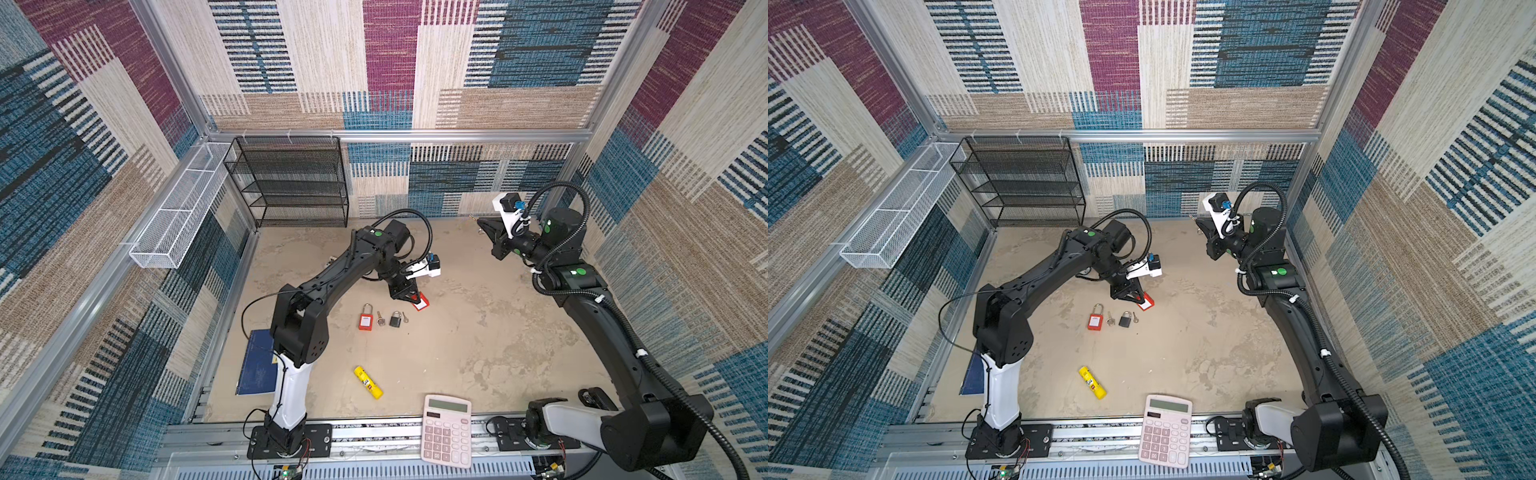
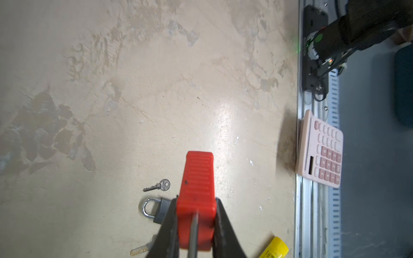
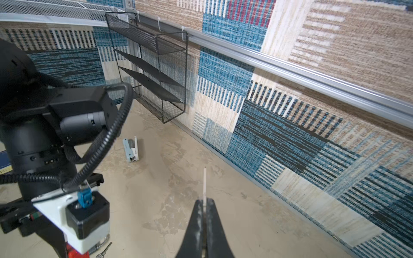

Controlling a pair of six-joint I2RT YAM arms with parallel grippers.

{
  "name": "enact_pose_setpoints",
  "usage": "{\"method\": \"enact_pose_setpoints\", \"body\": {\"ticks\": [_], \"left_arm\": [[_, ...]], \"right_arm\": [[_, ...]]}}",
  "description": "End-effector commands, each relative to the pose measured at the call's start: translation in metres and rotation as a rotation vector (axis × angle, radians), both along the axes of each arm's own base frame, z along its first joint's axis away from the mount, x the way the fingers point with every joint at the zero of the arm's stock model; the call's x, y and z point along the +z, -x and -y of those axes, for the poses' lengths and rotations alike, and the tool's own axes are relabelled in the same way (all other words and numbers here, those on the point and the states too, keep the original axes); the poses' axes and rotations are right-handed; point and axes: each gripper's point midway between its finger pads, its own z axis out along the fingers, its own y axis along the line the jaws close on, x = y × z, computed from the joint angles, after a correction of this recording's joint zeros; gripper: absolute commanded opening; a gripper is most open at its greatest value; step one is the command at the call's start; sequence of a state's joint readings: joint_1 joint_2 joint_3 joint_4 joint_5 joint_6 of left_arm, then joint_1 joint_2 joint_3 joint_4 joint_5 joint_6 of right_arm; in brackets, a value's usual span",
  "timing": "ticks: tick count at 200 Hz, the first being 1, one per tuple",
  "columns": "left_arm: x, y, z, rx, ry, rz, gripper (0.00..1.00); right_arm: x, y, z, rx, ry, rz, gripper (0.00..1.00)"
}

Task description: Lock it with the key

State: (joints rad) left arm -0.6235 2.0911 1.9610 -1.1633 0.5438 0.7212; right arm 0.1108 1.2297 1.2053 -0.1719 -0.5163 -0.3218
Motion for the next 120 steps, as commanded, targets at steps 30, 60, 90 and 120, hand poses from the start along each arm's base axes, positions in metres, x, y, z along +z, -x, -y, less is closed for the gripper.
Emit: {"method": "enact_pose_setpoints", "body": {"ticks": [30, 60, 90, 120], "left_arm": [[-0.034, 0.002, 0.006, -0.092, -0.209, 0.010, 0.00], [-0.055, 0.005, 0.009, -0.136, -0.298, 0.004, 0.00], [-0.077, 0.006, 0.000, -0.150, -0.407, 0.004, 0.00], [-0.087, 0.014, 0.000, -0.174, -0.422, -0.020, 0.00]], "right_arm": [[0.004, -0.008, 0.025, -0.128, 0.094, 0.030, 0.00], [0.008, -0.007, 0.026, -0.125, 0.093, 0.036, 0.00], [0.003, -0.005, 0.028, -0.132, 0.106, 0.034, 0.00], [0.002, -0.003, 0.027, -0.126, 0.104, 0.036, 0.00]]}}
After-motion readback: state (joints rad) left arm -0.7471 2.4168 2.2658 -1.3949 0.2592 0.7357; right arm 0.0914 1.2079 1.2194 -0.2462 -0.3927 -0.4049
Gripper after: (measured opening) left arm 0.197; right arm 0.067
